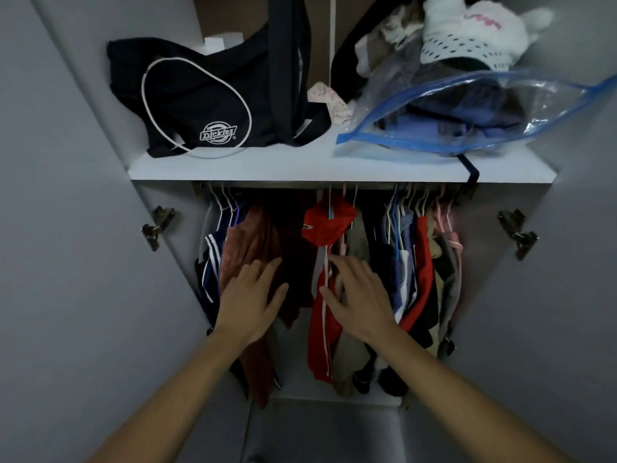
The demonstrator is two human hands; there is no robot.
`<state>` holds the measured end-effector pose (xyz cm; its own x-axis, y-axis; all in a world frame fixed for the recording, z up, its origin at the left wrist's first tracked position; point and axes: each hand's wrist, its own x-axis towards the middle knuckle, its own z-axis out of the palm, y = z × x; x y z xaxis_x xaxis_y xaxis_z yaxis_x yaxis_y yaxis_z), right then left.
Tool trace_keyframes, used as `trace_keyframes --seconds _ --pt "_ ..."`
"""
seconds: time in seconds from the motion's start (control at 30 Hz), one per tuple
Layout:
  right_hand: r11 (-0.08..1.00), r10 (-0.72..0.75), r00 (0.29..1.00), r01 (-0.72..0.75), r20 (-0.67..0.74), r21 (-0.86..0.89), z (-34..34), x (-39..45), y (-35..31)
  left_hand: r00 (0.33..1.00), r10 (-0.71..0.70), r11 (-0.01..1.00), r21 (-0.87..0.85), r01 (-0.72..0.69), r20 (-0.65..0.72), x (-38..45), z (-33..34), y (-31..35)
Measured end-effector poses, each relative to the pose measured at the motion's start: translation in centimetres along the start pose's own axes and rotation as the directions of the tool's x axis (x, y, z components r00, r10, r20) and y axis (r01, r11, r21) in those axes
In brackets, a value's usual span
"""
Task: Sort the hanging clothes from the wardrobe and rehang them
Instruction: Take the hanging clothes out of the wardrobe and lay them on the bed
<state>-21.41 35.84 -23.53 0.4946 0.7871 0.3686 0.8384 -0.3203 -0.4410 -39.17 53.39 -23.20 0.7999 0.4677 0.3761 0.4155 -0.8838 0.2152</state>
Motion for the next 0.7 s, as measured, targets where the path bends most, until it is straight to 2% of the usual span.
trace_keyframes --seconds 0.23,0.47,0.6,0.7 --pt "0.992 0.086 0.995 -0.09 -0.05 -0.091 1.9 3.2 1.5 0.996 0.083 0.993 -0.09 -0.08 0.037 6.6 5.0 -2.5" --pt "0.969 0.161 0.984 -0.173 -0.078 -0.177 4.9 9.0 1.9 0.985 0.121 0.977 -0.189 -0.095 0.126 14.1 9.4 -5.5" --pt "0.95 0.226 0.971 -0.239 -0.083 -0.203 7.2 11.4 2.7 0.97 0.104 0.984 -0.165 -0.068 0.222 18.2 11.8 -6.5" --pt "0.927 0.218 0.971 -0.237 -0.096 -0.29 8.4 12.1 3.7 0.966 0.137 0.979 -0.18 -0.097 0.221 20.2 13.0 -6.7"
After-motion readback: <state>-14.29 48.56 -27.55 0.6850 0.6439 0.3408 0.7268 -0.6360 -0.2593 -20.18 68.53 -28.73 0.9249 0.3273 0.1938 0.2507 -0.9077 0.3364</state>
